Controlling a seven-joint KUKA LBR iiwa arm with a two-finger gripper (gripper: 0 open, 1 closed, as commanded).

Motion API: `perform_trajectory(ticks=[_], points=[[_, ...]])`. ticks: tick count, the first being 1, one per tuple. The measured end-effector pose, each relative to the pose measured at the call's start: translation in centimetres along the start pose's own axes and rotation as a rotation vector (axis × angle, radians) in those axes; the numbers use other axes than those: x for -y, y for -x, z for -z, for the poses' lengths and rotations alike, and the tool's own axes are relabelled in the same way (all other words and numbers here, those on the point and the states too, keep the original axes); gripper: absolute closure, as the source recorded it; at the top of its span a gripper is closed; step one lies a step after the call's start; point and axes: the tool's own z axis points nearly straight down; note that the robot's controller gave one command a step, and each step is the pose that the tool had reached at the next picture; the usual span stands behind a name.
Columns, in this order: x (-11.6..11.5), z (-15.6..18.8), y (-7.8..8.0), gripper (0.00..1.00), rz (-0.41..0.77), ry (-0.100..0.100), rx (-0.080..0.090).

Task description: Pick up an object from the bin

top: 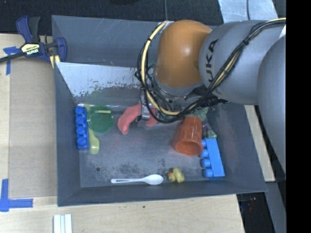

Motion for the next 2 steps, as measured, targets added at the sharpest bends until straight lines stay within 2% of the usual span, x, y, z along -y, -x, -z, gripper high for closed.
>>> perform_trajectory(ticks=[1, 2], points=[[-0.1, 2.1, 0.2, 1.00, 0.000, 0.003, 0.009], [0.0, 3.8, 0.1, 1.00, 0.000, 0.001, 0.001]])
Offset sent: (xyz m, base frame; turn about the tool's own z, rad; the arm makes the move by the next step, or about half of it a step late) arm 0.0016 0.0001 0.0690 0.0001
